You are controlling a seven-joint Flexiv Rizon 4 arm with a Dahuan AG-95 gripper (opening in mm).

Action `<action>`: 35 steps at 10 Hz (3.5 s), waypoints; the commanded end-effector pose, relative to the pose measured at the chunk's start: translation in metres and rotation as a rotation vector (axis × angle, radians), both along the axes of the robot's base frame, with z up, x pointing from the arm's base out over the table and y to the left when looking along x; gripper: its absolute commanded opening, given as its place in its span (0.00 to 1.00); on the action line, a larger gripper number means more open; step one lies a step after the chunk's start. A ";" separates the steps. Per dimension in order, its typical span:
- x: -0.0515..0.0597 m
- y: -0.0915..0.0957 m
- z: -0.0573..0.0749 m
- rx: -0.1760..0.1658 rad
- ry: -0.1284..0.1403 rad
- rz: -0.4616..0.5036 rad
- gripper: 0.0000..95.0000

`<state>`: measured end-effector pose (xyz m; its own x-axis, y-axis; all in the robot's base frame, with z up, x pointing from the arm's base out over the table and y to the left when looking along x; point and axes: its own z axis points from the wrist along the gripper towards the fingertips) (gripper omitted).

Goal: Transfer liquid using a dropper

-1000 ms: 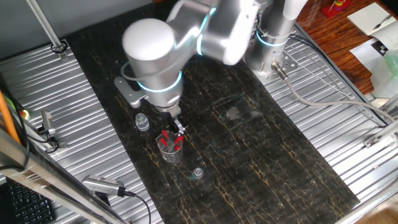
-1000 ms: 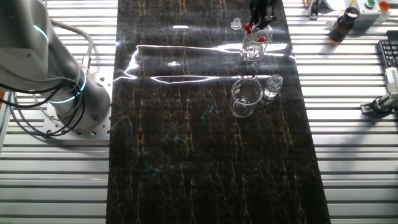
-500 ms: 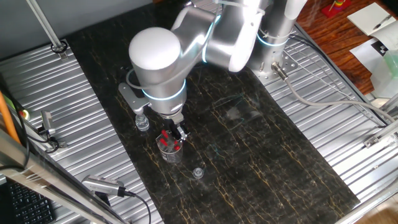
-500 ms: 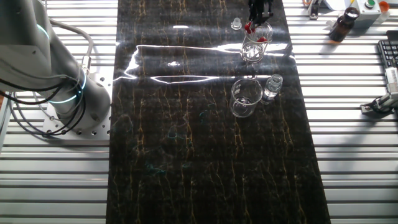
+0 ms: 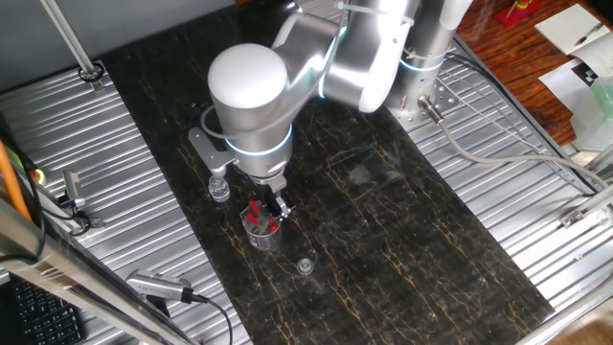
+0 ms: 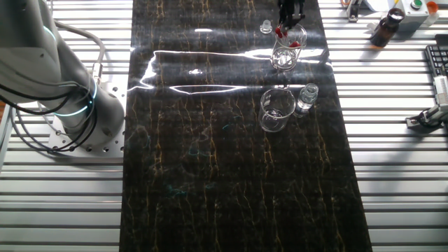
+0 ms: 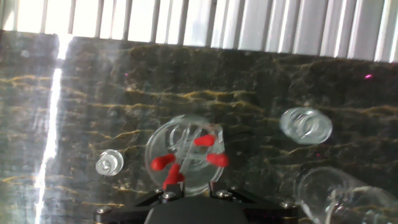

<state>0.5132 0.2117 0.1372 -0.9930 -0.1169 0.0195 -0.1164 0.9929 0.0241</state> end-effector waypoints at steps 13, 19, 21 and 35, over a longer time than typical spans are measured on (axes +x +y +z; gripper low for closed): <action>0.003 0.001 -0.008 0.002 -0.026 -0.002 0.00; 0.005 0.001 -0.006 0.003 -0.025 -0.008 0.00; 0.008 0.001 0.007 0.004 -0.005 -0.010 0.00; -0.010 -0.032 0.111 0.008 0.112 0.062 0.00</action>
<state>0.5035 0.1779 0.2505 -0.9754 -0.1803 0.1269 -0.1755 0.9833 0.0481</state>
